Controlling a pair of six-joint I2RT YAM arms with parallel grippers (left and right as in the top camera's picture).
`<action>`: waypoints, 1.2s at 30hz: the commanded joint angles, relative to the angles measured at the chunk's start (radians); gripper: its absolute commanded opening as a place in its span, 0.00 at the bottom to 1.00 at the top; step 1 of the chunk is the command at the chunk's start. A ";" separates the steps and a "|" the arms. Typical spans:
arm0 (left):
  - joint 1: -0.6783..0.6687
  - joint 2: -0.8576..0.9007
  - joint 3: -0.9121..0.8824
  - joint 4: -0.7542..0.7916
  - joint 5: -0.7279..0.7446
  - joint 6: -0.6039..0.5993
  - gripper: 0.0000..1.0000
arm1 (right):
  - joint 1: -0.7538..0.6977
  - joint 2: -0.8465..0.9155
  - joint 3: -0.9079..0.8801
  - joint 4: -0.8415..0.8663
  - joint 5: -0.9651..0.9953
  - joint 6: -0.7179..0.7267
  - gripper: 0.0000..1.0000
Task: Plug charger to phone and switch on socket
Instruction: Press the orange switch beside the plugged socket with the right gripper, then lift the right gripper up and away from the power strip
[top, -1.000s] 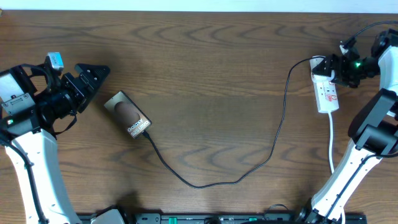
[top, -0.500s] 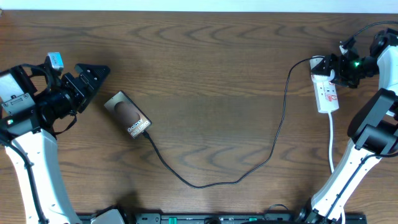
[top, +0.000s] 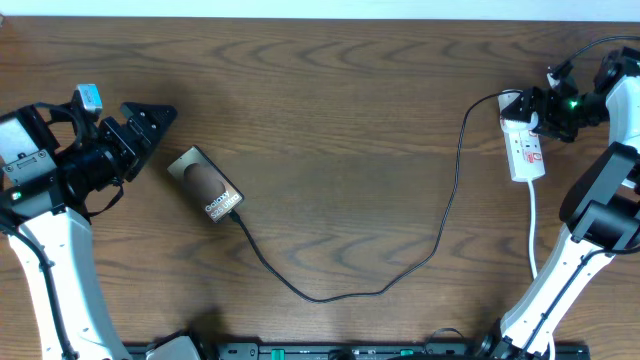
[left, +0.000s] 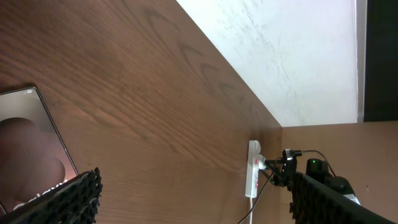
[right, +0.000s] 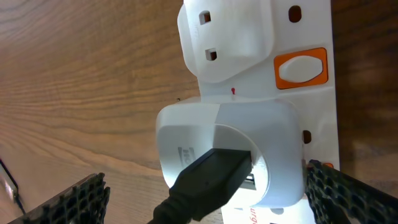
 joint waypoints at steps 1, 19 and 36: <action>0.003 -0.004 -0.001 -0.002 0.009 0.017 0.95 | 0.047 0.029 -0.040 -0.004 -0.109 0.017 0.99; 0.003 -0.004 -0.001 -0.002 0.009 0.017 0.95 | 0.098 0.029 -0.040 0.002 -0.092 0.084 0.99; 0.003 -0.004 -0.001 -0.002 0.009 0.016 0.95 | -0.012 0.029 0.222 -0.249 0.209 0.246 0.99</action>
